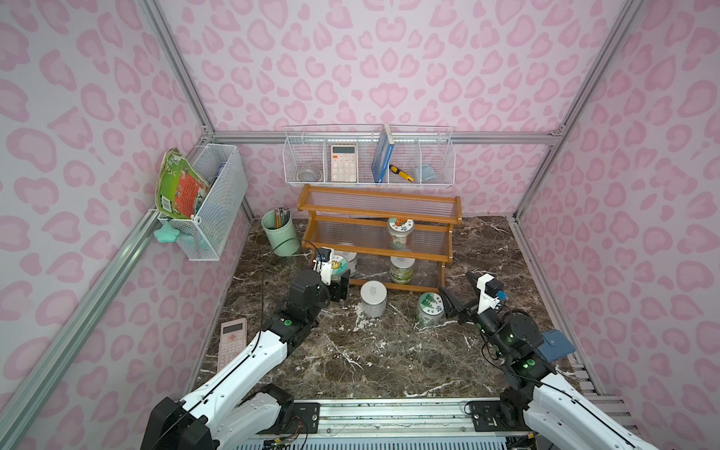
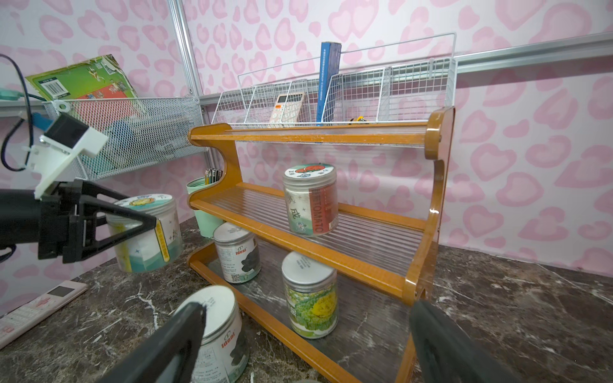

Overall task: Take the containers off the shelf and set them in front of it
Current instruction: Place the container at the center of the board.

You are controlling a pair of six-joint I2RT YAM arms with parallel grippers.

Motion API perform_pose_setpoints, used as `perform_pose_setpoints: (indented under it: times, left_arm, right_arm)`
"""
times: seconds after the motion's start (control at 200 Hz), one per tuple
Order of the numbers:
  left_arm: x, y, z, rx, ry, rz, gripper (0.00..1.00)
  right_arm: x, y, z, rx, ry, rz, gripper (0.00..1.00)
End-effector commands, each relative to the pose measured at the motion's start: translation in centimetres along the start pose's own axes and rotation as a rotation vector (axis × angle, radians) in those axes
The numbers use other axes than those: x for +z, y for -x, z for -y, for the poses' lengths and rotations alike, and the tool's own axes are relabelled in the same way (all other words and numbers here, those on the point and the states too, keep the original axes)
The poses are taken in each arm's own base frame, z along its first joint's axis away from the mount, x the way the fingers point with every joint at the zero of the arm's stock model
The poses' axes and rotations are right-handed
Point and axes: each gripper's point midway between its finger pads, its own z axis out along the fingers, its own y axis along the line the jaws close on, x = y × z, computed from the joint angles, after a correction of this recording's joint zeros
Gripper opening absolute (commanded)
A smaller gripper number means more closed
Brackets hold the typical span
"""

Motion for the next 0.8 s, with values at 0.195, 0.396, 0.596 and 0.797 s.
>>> perform_pose_setpoints:
  times: [0.195, 0.396, 0.596, 0.797]
  left_arm:
    - [-0.2, -2.7, -2.6, -0.081, 0.141, 0.008, 0.74]
    - [1.3, -4.8, -4.0, -0.108, 0.235, -0.030, 0.73]
    - [2.9, -6.1, -4.5, -0.108, 0.229, -0.039, 0.72]
    - [4.1, -7.6, -5.2, -0.131, 0.231, -0.052, 0.73]
  right_arm:
    - [0.0, 0.4, -0.4, 0.001, 0.017, 0.008, 0.99]
    - [-0.2, 0.2, -0.3, -0.008, 0.010, 0.004, 0.99]
    - [-0.2, -0.2, -0.2, -0.011, 0.009, -0.005, 0.99]
    - [-0.1, -0.5, -0.1, -0.009, 0.006, -0.008, 0.99]
